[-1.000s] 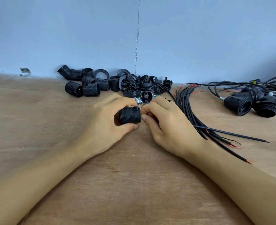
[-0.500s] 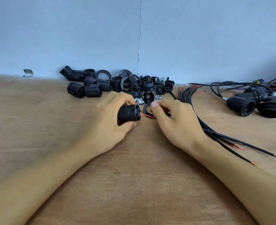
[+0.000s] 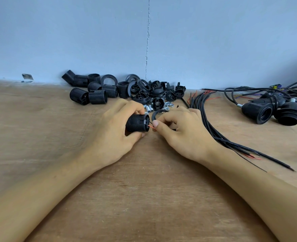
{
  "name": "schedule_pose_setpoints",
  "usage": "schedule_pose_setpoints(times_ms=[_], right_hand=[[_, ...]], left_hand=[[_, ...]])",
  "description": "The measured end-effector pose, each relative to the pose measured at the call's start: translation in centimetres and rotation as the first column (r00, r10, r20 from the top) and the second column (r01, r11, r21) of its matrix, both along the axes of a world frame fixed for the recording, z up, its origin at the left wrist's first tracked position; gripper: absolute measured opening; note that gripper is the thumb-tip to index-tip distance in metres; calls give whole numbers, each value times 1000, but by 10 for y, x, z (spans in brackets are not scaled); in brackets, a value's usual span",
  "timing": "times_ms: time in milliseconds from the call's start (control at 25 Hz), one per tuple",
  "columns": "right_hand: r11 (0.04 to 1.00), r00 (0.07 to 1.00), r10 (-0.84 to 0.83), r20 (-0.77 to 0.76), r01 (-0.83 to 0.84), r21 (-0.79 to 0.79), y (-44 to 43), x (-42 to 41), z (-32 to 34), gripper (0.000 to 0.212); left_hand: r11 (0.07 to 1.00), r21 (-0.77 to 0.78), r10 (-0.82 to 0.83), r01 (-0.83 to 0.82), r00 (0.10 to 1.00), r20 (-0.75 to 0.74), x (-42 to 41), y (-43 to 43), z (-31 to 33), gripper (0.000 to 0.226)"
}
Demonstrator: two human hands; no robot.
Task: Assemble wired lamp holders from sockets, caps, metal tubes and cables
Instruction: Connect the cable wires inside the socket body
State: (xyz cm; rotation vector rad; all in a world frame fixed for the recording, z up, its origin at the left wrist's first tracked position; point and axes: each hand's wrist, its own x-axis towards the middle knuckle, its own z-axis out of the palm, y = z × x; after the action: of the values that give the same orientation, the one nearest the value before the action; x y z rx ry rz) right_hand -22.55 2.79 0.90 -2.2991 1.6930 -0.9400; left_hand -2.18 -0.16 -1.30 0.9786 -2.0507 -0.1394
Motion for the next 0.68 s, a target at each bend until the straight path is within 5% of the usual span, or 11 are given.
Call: schedule_pose_setpoints(times_ms=[680], right_hand=[[992,981,73,180,-53,-111,7,7,4,6]], left_hand=[[998,65,13,-10,999,-47,-1,0,1,55]])
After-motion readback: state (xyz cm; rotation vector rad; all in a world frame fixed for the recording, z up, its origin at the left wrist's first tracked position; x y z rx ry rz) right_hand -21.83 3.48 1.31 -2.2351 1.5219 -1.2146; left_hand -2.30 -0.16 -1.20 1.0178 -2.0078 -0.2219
